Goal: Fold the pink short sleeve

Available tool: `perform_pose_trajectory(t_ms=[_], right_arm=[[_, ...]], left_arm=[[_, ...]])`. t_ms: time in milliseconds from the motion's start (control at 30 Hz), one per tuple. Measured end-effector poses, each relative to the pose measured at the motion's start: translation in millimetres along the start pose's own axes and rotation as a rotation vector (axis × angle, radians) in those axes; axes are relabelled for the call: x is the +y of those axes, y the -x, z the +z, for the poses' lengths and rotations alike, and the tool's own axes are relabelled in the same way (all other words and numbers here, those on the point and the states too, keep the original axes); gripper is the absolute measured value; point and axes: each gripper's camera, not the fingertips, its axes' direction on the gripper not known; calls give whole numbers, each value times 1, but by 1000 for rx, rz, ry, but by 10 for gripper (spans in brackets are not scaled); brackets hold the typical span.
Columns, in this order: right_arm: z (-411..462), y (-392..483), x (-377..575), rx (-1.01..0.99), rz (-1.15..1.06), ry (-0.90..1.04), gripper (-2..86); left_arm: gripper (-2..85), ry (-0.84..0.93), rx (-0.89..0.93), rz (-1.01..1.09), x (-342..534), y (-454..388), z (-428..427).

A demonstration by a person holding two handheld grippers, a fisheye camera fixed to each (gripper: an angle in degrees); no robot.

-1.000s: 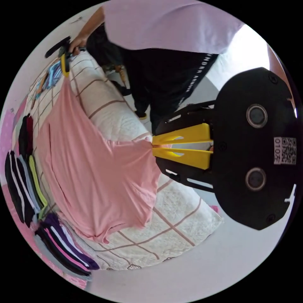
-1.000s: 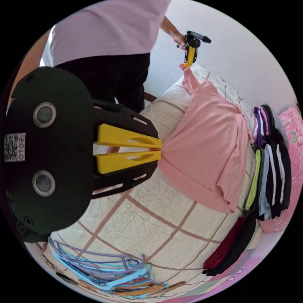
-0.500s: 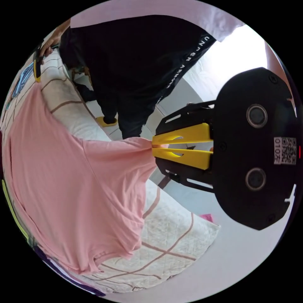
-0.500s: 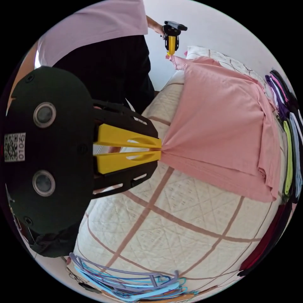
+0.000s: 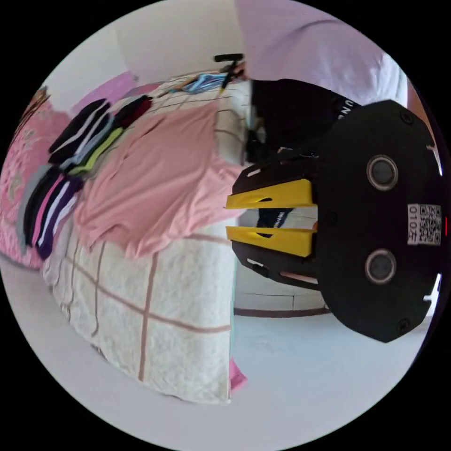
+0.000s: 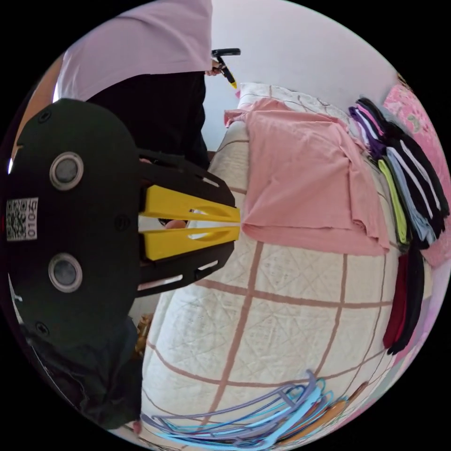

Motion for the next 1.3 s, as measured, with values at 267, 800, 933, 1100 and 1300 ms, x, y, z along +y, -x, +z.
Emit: perform_pose_trajectory(t_ms=[267,800,933,1100,1300], right_arm=[[8,31,-22,-40,69,-46,32],[43,133,-19,-22,-14,-35,21],[58,171,-26,16,-129,20,22],[90,241,-46,23,-361,108,26],[121,354,-59,55,-802,134,46]], left_arm=[[50,-52,89,-93,-53,94,32],[2,-67,299,-72,-71,200,55],[5,-49,226,-103,-60,235,46],[29,-12,143,-56,-59,240,54],[46,-18,78,105,-18,223,41]])
